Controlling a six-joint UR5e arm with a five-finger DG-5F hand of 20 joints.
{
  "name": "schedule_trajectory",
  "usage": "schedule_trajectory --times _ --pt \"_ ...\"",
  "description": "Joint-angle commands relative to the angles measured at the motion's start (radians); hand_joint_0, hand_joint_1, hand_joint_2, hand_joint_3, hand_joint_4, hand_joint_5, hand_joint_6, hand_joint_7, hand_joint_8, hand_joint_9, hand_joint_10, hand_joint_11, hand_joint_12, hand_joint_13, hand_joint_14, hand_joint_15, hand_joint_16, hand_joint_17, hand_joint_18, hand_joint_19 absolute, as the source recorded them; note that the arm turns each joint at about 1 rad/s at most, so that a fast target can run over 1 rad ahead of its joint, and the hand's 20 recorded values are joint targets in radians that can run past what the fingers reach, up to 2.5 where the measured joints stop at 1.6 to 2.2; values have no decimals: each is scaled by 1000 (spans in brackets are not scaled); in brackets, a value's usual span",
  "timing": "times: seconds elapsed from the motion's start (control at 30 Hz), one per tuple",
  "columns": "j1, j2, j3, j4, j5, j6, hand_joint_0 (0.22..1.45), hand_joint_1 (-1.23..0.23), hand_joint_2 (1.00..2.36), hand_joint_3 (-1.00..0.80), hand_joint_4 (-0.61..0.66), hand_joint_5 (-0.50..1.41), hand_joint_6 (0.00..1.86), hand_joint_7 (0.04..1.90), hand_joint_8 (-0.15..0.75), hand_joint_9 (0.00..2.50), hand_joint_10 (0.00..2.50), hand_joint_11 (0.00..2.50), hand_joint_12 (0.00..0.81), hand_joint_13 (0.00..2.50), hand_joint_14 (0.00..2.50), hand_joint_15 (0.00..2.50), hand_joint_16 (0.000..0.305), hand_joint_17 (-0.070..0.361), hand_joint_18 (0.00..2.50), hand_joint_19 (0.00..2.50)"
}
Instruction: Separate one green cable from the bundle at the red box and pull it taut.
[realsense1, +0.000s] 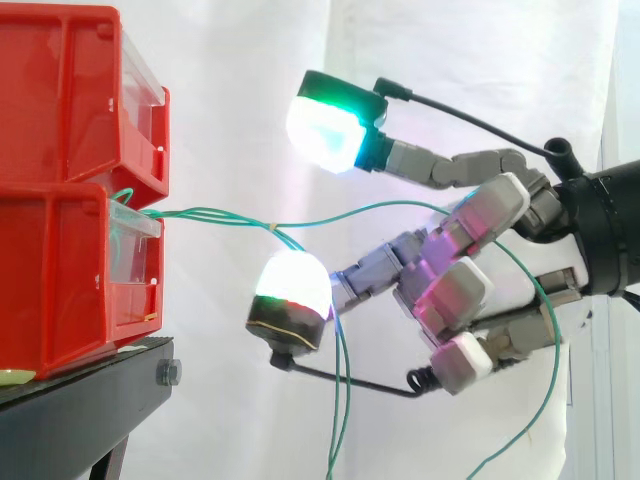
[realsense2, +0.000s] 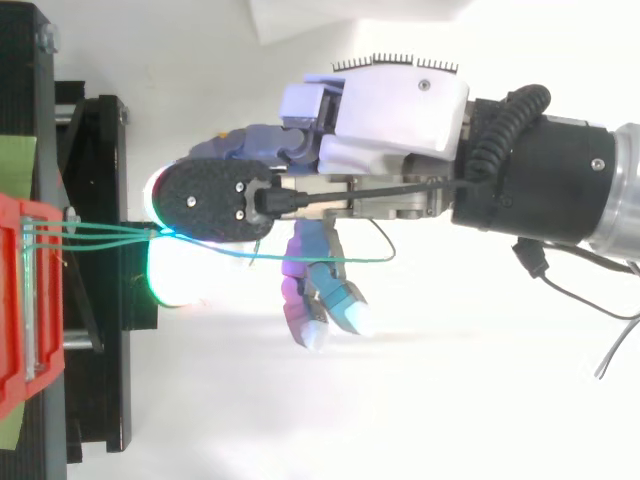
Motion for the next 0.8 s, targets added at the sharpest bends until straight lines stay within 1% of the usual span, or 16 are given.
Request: schedule_trajectory --times 0.0,0.13,0.23,0.37,0.53,0.63,0.77 --pt "4 0 -1 -59 3 89 355 -357 1000 -500 188 134 504 1250 229 2103 15 407 436 1665 15 549 82 185 1576 261" --pt "8 1 -8 -87 3 105 386 -336 1000 -500 140 143 503 1304 217 2179 17 430 423 1692 15 549 78 176 1553 284" --pt "8 1 -12 -85 3 106 394 -332 1000 -500 128 146 503 1316 205 2196 19 435 422 1709 15 557 77 172 1556 286" --pt "10 0 -12 -85 9 105 401 -334 1000 -500 128 146 503 1333 219 2180 18 437 425 1705 17 559 76 172 1552 294" --pt "11 0 -12 -85 20 105 411 -373 1000 -500 126 146 502 1330 227 2168 17 439 425 1692 16 562 75 169 1539 301" --pt "15 1 -12 -85 20 106 445 -442 1000 -500 122 145 502 1332 222 2147 19 461 415 1669 16 584 72 163 1492 328" --pt "15 0 -1 -90 29 106 465 -463 1000 -500 112 144 502 1337 219 2142 20 475 406 1652 17 589 71 159 1463 349"
